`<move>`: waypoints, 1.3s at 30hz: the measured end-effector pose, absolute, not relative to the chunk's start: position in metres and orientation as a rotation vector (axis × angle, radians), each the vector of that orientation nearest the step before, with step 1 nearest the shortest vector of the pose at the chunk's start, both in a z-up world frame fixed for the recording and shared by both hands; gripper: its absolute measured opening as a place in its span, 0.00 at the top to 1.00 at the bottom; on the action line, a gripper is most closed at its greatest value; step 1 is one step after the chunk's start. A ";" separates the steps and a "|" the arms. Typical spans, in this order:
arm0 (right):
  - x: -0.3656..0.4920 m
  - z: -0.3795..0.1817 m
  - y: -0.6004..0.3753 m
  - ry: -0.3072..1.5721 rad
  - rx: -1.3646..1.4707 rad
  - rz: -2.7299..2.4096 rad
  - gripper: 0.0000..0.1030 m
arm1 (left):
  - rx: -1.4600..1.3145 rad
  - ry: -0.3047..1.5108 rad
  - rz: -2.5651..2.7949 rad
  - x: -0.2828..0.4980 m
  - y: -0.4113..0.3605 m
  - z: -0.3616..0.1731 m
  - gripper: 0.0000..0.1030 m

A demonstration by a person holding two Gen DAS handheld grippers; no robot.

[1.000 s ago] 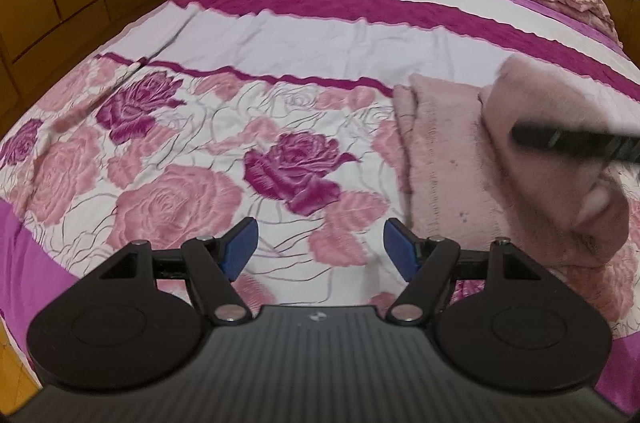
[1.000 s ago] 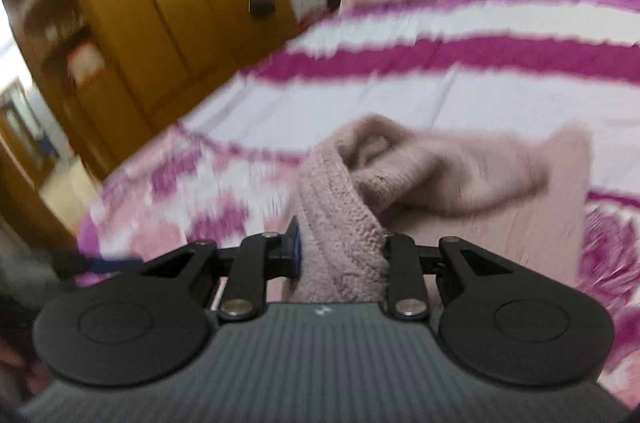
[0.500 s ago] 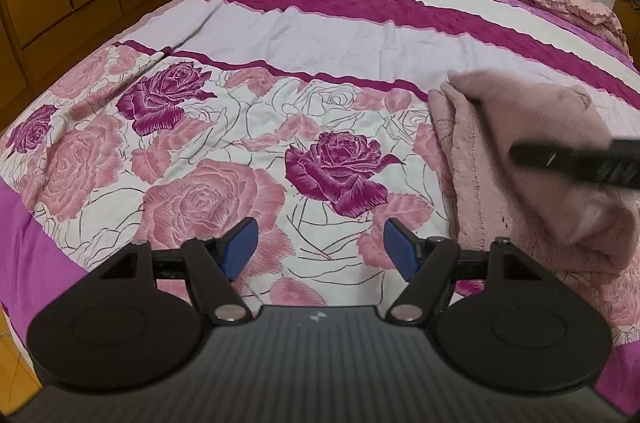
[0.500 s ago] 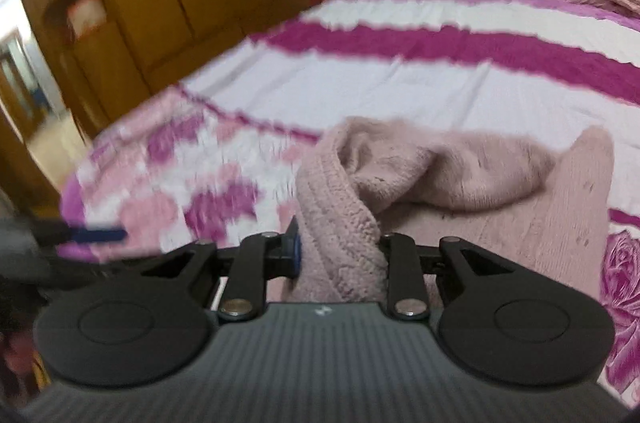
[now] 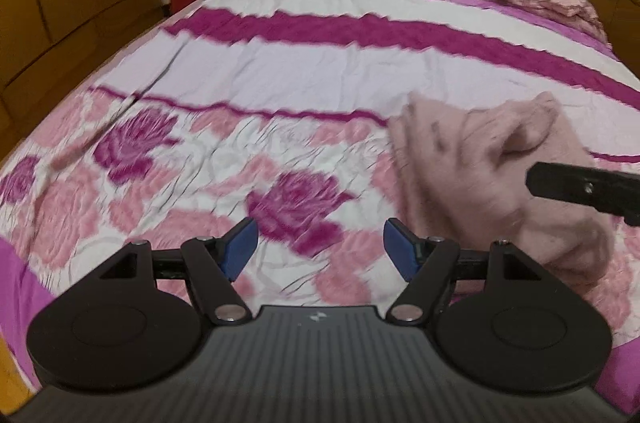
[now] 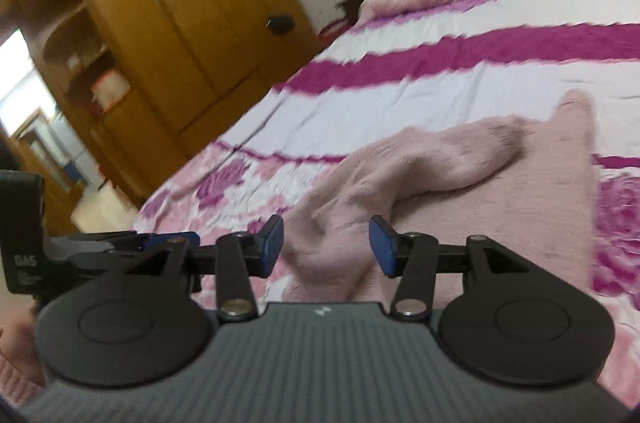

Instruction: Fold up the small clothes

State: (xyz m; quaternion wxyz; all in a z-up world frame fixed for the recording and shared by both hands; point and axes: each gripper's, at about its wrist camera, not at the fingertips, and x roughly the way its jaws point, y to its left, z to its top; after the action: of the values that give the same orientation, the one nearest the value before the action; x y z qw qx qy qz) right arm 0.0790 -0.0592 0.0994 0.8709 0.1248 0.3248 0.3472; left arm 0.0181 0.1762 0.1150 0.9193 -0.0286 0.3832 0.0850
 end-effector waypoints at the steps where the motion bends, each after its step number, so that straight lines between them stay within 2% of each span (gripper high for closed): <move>1: 0.076 0.102 -0.068 0.659 0.268 0.696 0.50 | -0.050 0.781 0.162 0.021 0.172 0.119 0.27; 10: 0.084 0.103 -0.126 0.586 0.248 0.444 0.50 | 0.008 0.712 -0.036 0.059 0.115 0.138 0.26; 19: 0.096 0.068 -0.162 0.634 0.342 0.354 0.50 | 0.120 0.736 -0.210 0.115 0.068 0.111 0.26; 27: 0.097 0.052 -0.168 0.644 0.384 0.362 0.50 | 0.048 0.726 -0.242 0.154 0.065 0.085 0.28; 29: 0.096 0.051 -0.170 0.634 0.390 0.362 0.50 | 0.008 0.721 -0.241 0.160 0.069 0.079 0.45; 30: 0.095 0.050 -0.170 0.627 0.389 0.363 0.50 | -0.015 0.722 -0.246 0.163 0.072 0.077 0.65; 31: 0.094 0.050 -0.170 0.622 0.386 0.365 0.50 | -0.030 0.719 -0.241 0.164 0.074 0.077 0.73; 33: 0.093 0.049 -0.169 0.612 0.382 0.365 0.50 | -0.046 0.687 -0.218 0.161 0.079 0.082 0.80; 36: 0.090 0.050 -0.168 0.600 0.376 0.379 0.50 | -0.050 0.585 -0.143 0.152 0.091 0.101 0.81; 39: 0.088 0.050 -0.163 0.590 0.368 0.414 0.50 | -0.085 0.583 -0.068 0.156 0.113 0.105 0.81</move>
State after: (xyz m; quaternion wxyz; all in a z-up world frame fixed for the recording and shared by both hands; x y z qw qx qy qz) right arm 0.0876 -0.1625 0.0502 0.9192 0.1792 0.2868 0.2016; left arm 0.1557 0.1129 0.1054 0.9564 -0.0417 0.2872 -0.0336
